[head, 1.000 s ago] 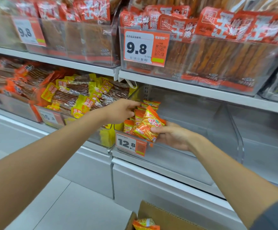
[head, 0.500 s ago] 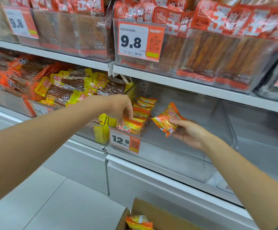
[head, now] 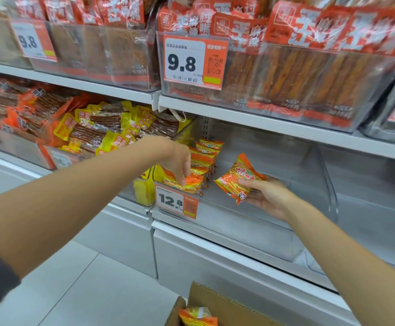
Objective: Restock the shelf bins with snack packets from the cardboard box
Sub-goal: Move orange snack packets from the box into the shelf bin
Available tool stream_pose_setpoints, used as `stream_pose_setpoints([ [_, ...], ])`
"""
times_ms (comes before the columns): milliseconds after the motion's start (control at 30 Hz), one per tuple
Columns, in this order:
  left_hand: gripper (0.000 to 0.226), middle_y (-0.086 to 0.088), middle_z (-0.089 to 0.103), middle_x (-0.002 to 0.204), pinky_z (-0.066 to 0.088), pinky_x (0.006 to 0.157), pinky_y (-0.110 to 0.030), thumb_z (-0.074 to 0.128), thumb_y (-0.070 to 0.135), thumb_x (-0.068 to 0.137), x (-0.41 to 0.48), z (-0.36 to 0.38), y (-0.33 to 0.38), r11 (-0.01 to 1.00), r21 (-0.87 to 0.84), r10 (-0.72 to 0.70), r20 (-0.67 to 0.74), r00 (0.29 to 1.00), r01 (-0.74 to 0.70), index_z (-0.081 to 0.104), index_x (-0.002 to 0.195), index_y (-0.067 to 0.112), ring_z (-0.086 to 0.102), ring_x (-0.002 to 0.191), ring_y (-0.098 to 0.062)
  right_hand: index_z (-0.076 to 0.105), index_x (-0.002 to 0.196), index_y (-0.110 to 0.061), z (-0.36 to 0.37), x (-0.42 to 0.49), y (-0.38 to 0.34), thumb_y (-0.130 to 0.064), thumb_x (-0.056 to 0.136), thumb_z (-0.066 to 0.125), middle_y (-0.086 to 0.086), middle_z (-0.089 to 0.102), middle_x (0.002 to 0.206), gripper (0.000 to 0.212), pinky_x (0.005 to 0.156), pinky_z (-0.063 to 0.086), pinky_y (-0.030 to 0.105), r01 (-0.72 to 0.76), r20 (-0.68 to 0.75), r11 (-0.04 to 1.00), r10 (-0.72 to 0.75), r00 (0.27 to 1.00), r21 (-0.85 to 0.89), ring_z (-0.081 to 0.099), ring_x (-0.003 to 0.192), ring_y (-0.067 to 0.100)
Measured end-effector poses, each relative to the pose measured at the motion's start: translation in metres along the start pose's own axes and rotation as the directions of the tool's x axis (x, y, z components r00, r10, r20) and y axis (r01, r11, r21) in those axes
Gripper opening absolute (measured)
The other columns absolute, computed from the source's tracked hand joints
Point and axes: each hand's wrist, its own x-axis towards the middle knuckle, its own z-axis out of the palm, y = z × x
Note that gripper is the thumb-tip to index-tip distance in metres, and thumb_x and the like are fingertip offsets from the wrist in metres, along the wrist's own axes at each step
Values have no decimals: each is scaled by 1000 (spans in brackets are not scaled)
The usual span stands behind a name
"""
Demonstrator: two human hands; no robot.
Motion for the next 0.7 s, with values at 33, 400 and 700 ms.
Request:
stream_pose_setpoints([
  [33,44,4,55,139,39,109,-35,73,34,84,1,1,1,1000,8,0,2,1000,0,66,124,17,49,129,-18,52,126,-6,-1,1,1,-11,75,77,11,75,100,58,68,60,29,-1,2,1000,1,1000,-9,74,82,20],
  [400,36,6,57,123,41,97,-26,69,19,86,-1,8,-1,914,-365,106,-202,974,-176,67,122,22,52,117,-11,66,96,-1,-7,28,-1,0,70,81,16,72,97,30,72,57,39,57,-252,959,-130,959,-278,70,81,28],
  [700,31,7,66,120,36,54,0,44,22,103,22,55,-10,932,-258,80,-539,839,-254,62,128,21,50,64,0,48,115,-9,10,119,-17,-17,64,85,14,68,105,63,72,58,44,83,-427,771,-435,793,-631,68,91,38],
])
